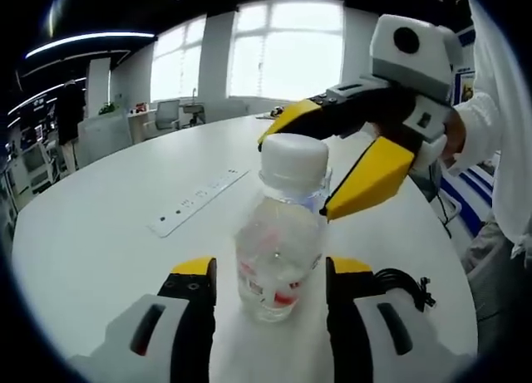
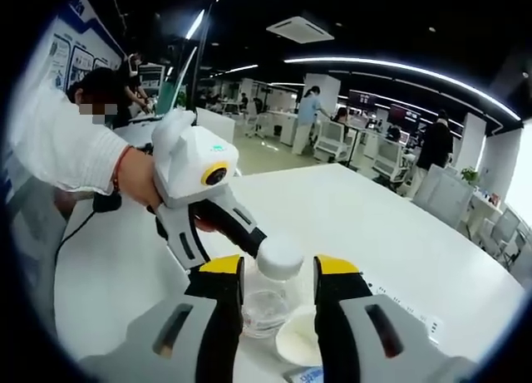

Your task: Arrange the tabletop items into an orderly group along one side of the table until the central work area is clear of visible clutter.

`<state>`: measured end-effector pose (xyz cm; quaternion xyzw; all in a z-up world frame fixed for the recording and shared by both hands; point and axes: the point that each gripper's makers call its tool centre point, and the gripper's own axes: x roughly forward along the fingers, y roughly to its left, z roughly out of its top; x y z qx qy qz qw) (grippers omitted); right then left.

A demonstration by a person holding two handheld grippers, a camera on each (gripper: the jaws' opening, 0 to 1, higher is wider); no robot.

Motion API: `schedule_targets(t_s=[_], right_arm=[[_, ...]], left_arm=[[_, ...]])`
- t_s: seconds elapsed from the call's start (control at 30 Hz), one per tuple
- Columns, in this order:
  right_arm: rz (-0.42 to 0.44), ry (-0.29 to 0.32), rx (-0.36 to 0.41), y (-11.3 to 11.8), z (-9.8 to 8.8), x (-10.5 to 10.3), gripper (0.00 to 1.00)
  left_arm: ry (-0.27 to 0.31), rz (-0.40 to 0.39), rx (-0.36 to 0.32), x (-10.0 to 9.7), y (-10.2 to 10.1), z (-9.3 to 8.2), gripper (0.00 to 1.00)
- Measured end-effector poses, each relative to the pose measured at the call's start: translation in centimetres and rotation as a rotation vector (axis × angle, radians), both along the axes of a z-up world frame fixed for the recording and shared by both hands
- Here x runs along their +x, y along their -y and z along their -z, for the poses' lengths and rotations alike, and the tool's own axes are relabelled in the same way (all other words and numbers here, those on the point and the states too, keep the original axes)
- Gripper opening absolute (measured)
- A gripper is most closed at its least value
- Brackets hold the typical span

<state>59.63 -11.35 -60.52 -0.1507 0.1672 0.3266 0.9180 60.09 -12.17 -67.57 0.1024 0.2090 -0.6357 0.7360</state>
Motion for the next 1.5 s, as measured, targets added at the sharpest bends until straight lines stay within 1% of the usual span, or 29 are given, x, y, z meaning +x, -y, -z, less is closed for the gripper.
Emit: schedule_targets(t_s=[0.13, 0.2, 0.37, 0.4, 0.43, 0.47, 0.5, 0.53, 0.7, 0.77, 0.8, 0.83, 0.93, 1.03, 1.17, 1.3, 1.5], right_arm=[[0.013, 0.002, 0.007, 0.4, -0.4, -0.1, 0.32], [0.024, 0.002, 0.021, 0.7, -0.7, -0.1, 0.33], [0.045, 0.011, 0.029, 1.3, -1.5, -0.2, 0.37], [0.05, 0.011, 0.035, 1.5, -1.7, -0.2, 0.37], [0.054, 0.01, 0.037, 1.6, -1.8, -0.2, 0.37], [0.058, 0.009, 0.038, 1.7, -1.9, -0.3, 0.37], [0.063, 0.008, 0.039, 1.8, -2.0, -0.4, 0.38], [0.067, 0.01, 0.044, 1.9, -2.2, -0.4, 0.38], [0.089, 0.005, 0.065, 2.4, -2.9, -1.0, 0.42], [0.097, -0.003, 0.076, 2.6, -3.0, -1.3, 0.44], [0.103, -0.007, 0.082, 2.8, -3.1, -1.4, 0.45], [0.109, -0.011, 0.091, 2.9, -3.2, -1.6, 0.45], [0.127, -0.026, 0.107, 3.5, -3.3, -2.1, 0.48], [0.146, -0.045, 0.128, 3.9, -3.2, -2.7, 0.51], [0.171, -0.066, 0.152, 4.7, -3.2, -3.4, 0.53], [0.193, -0.078, 0.174, 5.3, -3.3, -4.1, 0.56], [0.214, -0.089, 0.187, 6.2, -3.4, -4.9, 0.58]], left_arm=[[-0.014, -0.016, -0.011, -0.1, -0.3, -0.7, 0.56], [-0.004, -0.021, -0.016, -0.1, -0.5, -1.0, 0.55], [-0.014, -0.055, -0.019, -0.2, -1.1, -1.8, 0.58], [-0.038, -0.075, -0.019, -0.1, -1.3, -1.9, 0.61], [-0.087, -0.096, -0.023, -0.4, -1.4, -2.0, 0.64], [-0.064, -0.089, -0.032, -0.3, -1.5, -2.4, 0.64], [-0.046, -0.09, -0.038, -0.3, -1.6, -2.7, 0.61], [-0.048, -0.095, -0.035, -0.5, -1.8, -2.8, 0.59], [-0.052, -0.122, -0.049, -0.9, -2.3, -4.1, 0.61], [-0.067, -0.14, -0.049, -1.0, -2.5, -4.5, 0.62], [-0.1, -0.161, -0.041, -1.2, -2.7, -4.6, 0.64], [-0.112, -0.171, -0.037, -1.2, -2.9, -4.7, 0.65], [-0.094, -0.184, -0.044, -1.6, -3.3, -5.5, 0.65], [-0.106, -0.205, -0.05, -2.0, -3.5, -6.2, 0.67], [-0.104, -0.23, -0.057, -2.6, -3.9, -7.1, 0.69], [-0.11, -0.251, -0.06, -3.3, -4.2, -7.5, 0.71], [-0.113, -0.283, -0.065, -4.1, -4.8, -8.3, 0.74]])
